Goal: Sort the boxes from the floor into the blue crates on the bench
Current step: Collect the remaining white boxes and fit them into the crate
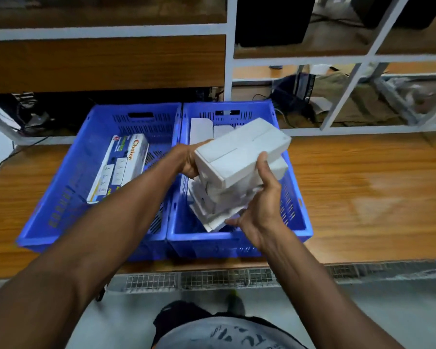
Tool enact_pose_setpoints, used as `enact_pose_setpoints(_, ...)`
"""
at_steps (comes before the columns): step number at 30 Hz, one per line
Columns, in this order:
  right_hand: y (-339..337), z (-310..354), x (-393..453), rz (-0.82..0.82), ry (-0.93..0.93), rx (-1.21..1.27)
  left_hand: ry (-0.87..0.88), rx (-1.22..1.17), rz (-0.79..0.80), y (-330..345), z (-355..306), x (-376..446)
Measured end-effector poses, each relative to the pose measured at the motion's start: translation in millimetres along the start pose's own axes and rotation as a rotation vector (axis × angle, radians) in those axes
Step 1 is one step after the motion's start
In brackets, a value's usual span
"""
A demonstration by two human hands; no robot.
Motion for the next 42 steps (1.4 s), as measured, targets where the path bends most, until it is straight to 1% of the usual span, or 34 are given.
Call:
enact_pose_setpoints(3,-11.1,-10.6,2.2,-0.069,0.067,0.046,-0.062,0.064,0.033,0.9,11.1,17.3)
enact_pose_setpoints(6,-19.0,-21.4,3.7,-0.134,0.128,0.137,-0.088,0.166,0.202,23.6,14.1,33.4)
enact_pose_setpoints(9,-28.2,-25.4,6.2,-0.133,0.152,0.196,-0.099,0.227,0.280,37.3,14.5,38.8)
enact_pose_setpoints(12,-33.9,-18.9,2.8,-0.106,0.141,0.202,-0.048,0.303,0.354,45.3,13.5,42.9)
enact_pose_setpoints(16,-43.9,-15.7,0.3,-0.083,0.187,0.172,0.043,0.428,0.483,51.3,10.3,41.2)
enact_pose_setpoints(19,-52.2,-11.3,-2.6,-0.119,0.203,0.101,0.118,0.502,0.534,54.9,4.6,33.5)
enact_pose_setpoints(23,-60.7,-9.8,-9.2,-0.189,0.227,0.005,0.238,0.413,0.528,61.9,-4.9,29.1)
enact_pose_setpoints(26,-62.7,-9.8,-11.1,-0.231,0.224,-0.049,0.297,0.555,0.508,67.7,2.8,30.1)
enact_pose_setpoints(29,-57.8,-6.8,-10.4,-0.232,0.161,-0.118,0.375,0.644,0.470,73.5,4.2,25.5)
enact_pose_setpoints(31,-57.5,-8.1,-9.4,-0.228,0.134,-0.153,0.383,0.645,0.430,72.3,6.6,25.7)
enact_pose_setpoints(34,-58.8,-11.6,-4.6,-0.215,0.118,-0.150,0.388,0.611,0.411,72.7,10.6,23.6)
enact_pose_setpoints(38,-68.6,-12.3,6.0,-0.293,0.020,-0.188,0.421,0.581,0.385,73.4,12.8,18.6)
enact_pose_setpoints(42,-67.6,-8.0,5.5,-0.294,-0.054,-0.227,0.490,0.615,0.371,71.2,18.0,14.5)
Point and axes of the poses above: each hand's wrist, its own x-axis towards the middle knuckle, its own y-axis out of the palm, z = x × y, the point moved 10 cm from there along x, towards the middle knuckle, and after that the axes turned 5 degrees about x, right-handed, at the moved point
